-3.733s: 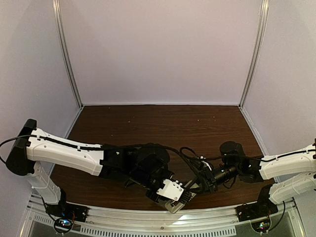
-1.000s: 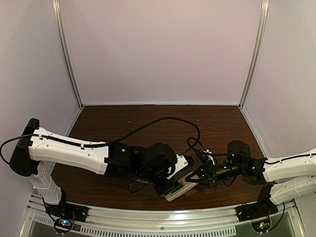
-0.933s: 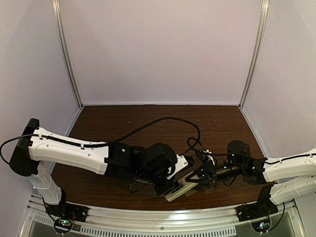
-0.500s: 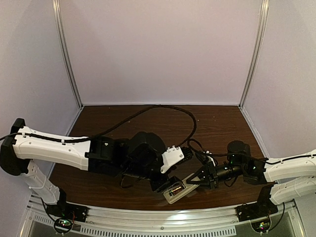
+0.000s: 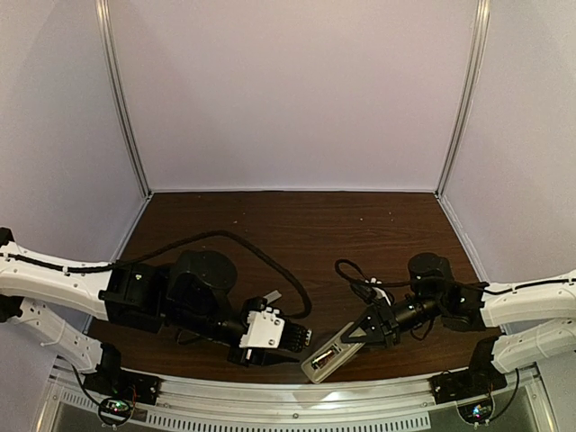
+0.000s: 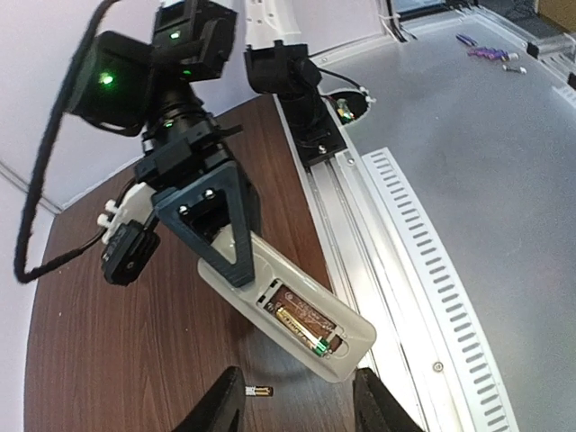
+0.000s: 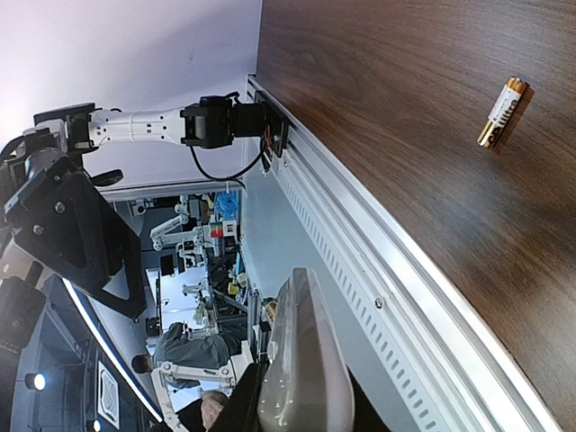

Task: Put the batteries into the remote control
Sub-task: Load the battery into the battery compartment.

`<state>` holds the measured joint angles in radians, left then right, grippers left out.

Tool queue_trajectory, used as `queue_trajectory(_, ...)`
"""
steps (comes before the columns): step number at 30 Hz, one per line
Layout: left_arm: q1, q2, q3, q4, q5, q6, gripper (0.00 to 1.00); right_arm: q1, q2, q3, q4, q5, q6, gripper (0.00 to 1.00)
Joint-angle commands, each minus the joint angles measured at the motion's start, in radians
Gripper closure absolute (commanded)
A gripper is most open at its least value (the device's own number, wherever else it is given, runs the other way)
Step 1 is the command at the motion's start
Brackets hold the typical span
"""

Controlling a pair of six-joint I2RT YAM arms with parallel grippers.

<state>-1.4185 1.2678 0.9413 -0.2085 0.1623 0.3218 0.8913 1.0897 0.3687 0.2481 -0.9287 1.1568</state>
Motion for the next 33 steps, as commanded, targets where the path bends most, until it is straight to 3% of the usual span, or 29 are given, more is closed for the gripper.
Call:
queue_trajectory(1,-0.058,0.053,0.044,-0.041,0.008,0.196,0.60,0.000,0.027,0.045,-0.024,-0.064,-0.046,1.00)
queue_trajectory(8,-0.098,0.139,0.095,-0.080,0.002,0.265,0.66,0.006,0.069,0.070,-0.022,-0.111,-0.067,1.00)
queue_trajectory(33,-0.101,0.274,0.169,-0.120,-0.004,0.350,0.75,0.037,0.113,0.094,0.013,-0.163,-0.063,1.00)
